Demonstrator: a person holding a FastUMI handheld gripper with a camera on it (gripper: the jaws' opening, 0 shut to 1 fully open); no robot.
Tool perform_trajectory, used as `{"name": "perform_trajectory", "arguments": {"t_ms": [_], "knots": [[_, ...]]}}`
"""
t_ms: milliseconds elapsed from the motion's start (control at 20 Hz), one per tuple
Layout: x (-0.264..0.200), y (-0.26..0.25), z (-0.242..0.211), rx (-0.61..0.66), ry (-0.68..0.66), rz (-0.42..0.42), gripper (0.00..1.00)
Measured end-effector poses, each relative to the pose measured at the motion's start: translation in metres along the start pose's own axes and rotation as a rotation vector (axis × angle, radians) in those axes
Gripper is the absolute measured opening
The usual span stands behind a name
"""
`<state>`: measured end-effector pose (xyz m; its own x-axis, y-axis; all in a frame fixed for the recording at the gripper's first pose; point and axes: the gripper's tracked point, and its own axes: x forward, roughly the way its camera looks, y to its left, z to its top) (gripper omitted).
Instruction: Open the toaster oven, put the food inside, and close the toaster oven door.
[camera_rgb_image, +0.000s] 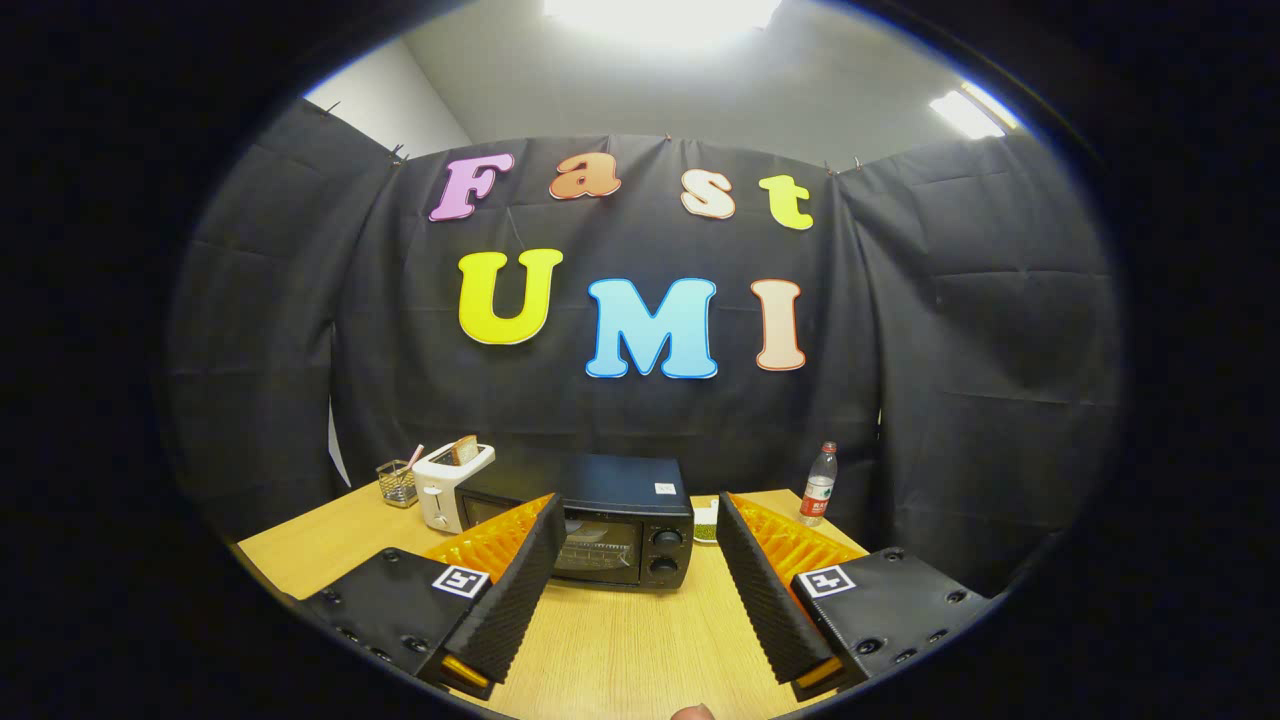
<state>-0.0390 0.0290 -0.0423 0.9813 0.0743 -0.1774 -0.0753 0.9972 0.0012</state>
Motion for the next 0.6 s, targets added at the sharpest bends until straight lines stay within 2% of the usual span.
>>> {"name": "perform_trajectory", "arguments": {"t_ms": [600], "knots": [[0.0006, -0.0025, -0.0069, 0.032, 0.028, -0.013, 0.96]]}}
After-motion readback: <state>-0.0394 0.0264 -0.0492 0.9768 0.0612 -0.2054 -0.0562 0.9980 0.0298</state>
